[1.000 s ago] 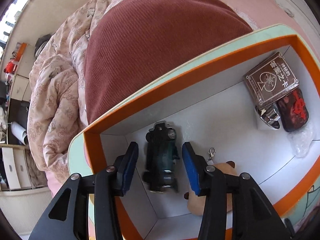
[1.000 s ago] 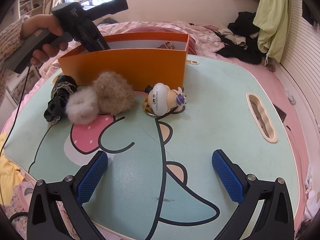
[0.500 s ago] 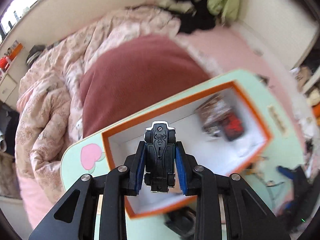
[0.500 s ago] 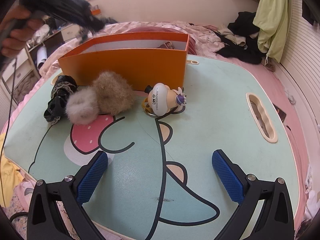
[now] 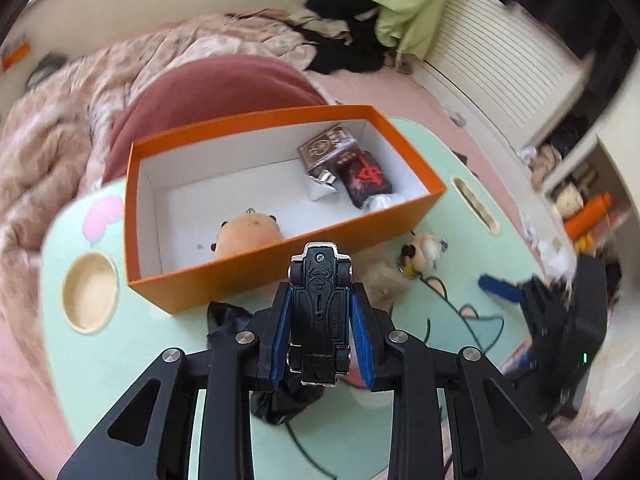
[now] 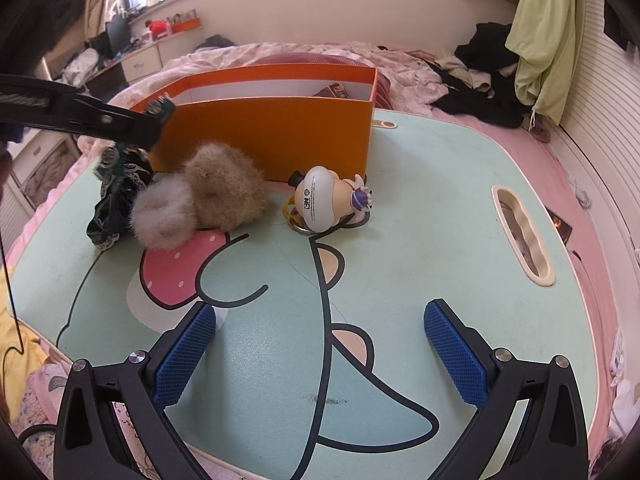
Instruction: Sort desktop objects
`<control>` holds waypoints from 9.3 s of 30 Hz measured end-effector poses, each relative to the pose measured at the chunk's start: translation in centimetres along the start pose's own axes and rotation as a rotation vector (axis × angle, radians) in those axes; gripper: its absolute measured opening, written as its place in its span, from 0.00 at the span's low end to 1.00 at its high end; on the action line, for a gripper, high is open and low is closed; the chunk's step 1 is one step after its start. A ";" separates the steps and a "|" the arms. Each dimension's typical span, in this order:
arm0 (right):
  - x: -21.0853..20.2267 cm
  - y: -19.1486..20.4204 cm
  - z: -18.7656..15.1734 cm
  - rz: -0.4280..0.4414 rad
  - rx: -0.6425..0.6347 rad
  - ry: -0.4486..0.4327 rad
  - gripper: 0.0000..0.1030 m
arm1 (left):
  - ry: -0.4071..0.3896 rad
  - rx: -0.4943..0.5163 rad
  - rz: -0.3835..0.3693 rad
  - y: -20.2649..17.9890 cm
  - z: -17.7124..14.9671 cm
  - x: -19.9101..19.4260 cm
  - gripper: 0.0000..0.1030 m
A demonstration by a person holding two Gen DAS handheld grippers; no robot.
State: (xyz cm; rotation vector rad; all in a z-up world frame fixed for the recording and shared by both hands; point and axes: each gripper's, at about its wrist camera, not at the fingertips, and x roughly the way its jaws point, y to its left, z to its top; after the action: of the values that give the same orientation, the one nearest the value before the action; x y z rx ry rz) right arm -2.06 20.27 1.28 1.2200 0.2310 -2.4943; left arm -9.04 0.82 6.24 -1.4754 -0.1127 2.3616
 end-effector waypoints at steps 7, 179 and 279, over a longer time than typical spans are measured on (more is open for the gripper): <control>0.0 0.0 0.0 0.000 0.000 0.000 1.00 | 0.010 -0.104 -0.016 0.5 -0.6 0.6 0.36; -1.8 -2.2 -0.5 0.011 0.062 -0.068 0.75 | -0.207 -0.049 0.304 -1.8 -12.6 0.8 1.00; -1.1 -1.1 -0.6 -0.009 0.015 -0.035 1.00 | -0.177 0.033 0.257 -1.7 -14.2 -0.3 1.00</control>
State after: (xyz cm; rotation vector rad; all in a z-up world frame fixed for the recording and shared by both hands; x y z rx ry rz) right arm -1.43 21.75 1.83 1.1824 0.2100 -2.5274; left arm 4.04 0.63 0.43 -1.3323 0.0767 2.6828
